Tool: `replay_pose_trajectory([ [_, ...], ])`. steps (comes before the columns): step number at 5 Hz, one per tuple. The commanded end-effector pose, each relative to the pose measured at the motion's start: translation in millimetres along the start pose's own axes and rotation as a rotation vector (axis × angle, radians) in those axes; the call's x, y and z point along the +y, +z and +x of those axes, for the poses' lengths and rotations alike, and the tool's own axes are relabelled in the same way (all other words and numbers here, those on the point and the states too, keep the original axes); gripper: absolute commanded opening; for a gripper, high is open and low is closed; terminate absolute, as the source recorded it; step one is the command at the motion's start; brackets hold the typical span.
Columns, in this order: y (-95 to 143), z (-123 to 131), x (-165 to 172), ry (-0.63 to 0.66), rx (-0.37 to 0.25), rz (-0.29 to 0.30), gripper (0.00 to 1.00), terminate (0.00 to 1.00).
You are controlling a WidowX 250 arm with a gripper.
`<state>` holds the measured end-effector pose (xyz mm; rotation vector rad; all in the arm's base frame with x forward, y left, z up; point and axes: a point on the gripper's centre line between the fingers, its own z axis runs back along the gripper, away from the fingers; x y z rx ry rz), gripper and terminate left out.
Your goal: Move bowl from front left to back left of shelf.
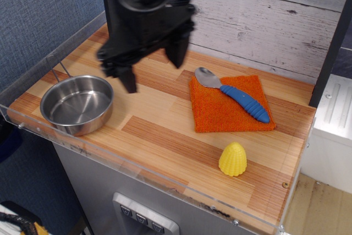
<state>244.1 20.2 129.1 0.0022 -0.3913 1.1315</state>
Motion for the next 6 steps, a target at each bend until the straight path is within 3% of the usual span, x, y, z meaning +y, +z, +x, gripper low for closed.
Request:
replay_pose_trajectory([
  [1,-7.5,27.9,35.9,0.093,-0.027,0.020,1.00,0.00],
  [3,-39.6,55.6,52.1,0.141,0.003,0.066,1.00,0.00],
  [6,-83.8,82.4,27.8,0.173,0.009,0.092,1.00,0.00],
])
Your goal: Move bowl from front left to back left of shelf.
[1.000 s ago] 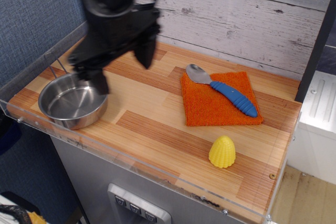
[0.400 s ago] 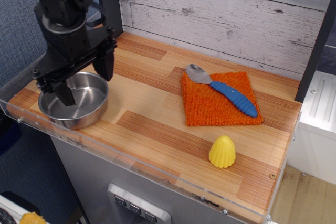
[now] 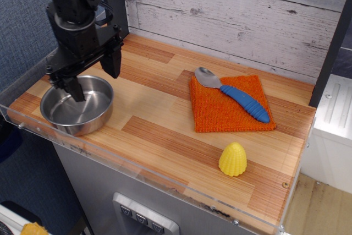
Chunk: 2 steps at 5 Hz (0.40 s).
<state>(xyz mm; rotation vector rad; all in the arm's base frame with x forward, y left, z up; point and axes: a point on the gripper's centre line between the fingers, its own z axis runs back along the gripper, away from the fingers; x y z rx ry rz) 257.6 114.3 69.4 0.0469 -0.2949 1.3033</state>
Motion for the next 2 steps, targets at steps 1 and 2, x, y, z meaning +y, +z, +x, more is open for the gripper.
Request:
replay_pose_trajectory([
  [1,-17.6,11.7,-23.4,0.016,-0.023,-0.013,1.00,0.00],
  [2,-30.7,9.9,-24.5,0.014,-0.013,0.005,1.00,0.00],
])
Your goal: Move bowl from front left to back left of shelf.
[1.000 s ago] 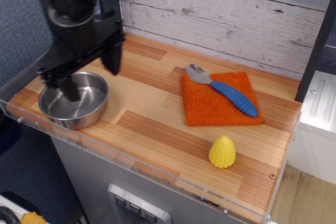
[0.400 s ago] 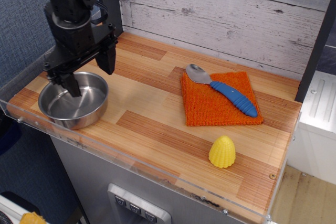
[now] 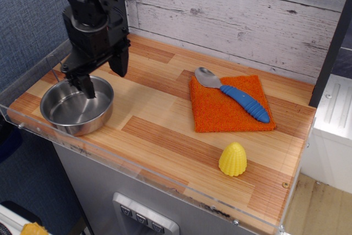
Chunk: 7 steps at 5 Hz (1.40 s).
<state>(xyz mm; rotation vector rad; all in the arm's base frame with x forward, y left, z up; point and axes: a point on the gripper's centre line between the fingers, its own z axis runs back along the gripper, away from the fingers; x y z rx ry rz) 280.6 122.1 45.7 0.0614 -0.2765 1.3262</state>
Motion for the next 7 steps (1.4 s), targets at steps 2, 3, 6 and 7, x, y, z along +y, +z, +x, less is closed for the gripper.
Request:
replay_pose_trajectory([
  [2,-21.3,-5.7,0.4,-0.013,-0.007,0.031,1.00,0.00],
  [3,-20.6,-6.8,3.4,0.003,-0.015,0.034,0.00,0.00],
  [6,-4.1,-8.8,8.6,0.016,-0.015,0.018,0.00,0.00],
  [7,4.8,-8.4,6.2,0.038,-0.013,0.010,0.00,0.00],
])
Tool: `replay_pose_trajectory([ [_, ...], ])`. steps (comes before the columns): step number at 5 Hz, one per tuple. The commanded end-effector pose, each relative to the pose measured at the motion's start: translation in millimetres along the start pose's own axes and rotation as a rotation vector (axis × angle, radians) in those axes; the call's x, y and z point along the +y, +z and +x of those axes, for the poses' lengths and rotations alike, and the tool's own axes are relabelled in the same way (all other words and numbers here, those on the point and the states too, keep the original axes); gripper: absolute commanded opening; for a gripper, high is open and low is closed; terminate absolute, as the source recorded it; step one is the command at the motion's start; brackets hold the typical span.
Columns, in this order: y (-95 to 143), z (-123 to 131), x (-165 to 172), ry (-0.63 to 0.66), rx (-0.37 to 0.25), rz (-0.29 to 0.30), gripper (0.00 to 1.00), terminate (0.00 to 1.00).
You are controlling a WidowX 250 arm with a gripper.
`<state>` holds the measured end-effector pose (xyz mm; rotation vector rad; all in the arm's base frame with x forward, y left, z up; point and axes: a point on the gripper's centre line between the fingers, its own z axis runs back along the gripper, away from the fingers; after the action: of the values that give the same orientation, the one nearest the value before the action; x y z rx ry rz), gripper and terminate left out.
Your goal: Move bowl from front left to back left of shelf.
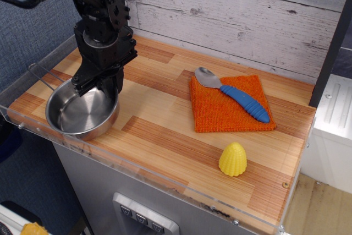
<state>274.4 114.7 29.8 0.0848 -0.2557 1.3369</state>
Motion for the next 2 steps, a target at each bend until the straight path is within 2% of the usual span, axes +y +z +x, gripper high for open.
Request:
replay_pose_trajectory([
  [1,32.5,3.5,-12.1,0.042,-0.017,-0.040,0.00,0.00],
  [2,47.7,6.1,-35.0,0.043,-0.019,-0.085,0.00,0.00],
])
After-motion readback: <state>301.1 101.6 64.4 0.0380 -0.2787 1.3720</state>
